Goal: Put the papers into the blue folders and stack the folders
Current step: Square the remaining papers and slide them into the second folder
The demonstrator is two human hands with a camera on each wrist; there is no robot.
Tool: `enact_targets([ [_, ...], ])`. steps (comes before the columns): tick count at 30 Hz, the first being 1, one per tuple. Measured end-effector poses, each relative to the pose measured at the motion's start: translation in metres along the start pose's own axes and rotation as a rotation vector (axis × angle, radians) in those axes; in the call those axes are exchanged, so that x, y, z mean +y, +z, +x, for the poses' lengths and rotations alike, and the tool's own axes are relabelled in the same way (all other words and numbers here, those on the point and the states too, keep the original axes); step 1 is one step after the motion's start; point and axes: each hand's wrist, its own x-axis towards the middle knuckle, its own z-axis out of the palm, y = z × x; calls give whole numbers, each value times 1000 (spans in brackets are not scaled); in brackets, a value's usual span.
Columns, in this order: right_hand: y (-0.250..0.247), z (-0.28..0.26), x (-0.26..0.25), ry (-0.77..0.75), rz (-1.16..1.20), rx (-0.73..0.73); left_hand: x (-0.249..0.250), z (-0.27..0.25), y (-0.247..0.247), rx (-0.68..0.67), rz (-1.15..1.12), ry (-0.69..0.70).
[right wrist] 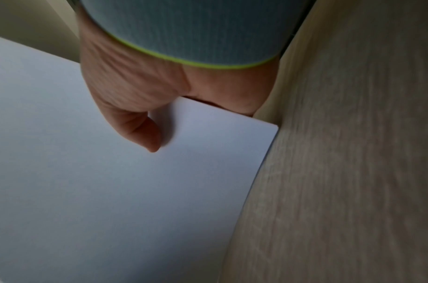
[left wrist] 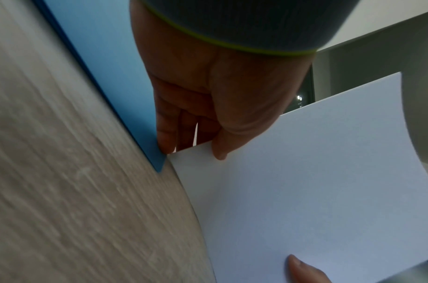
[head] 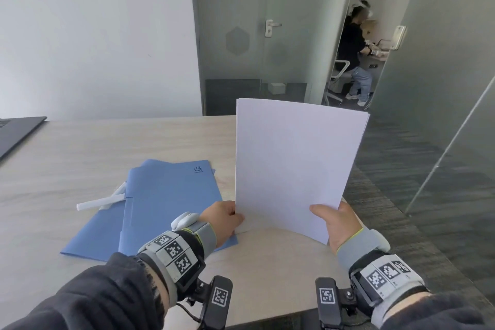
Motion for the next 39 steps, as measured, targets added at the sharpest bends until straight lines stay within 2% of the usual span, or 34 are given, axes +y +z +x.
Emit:
enact_targets([
  [4, -3, -1, 2, 4, -8, 13, 8, -5, -5, 19, -12, 41],
  [10, -4, -5, -5, 4, -12, 0, 50, -16, -35, 101, -476, 265],
  [16, -5, -6, -28, -35, 30, -28, 108, -21, -68, 226, -673, 415],
  [23, -3, -11, -46, -113, -14, -36, 130, -25, -77, 254, -697, 429],
  [29, -4, -15, -47, -128, -7, -59, 137, -31, -76, 293, -800, 298],
  [34, -4, -16, -46, -144, 14, -94, 143, -35, -77, 384, -828, 268],
  [39, -6, -17, -35, -137, -27, -79, 135, -41, -75, 338, -812, 305],
])
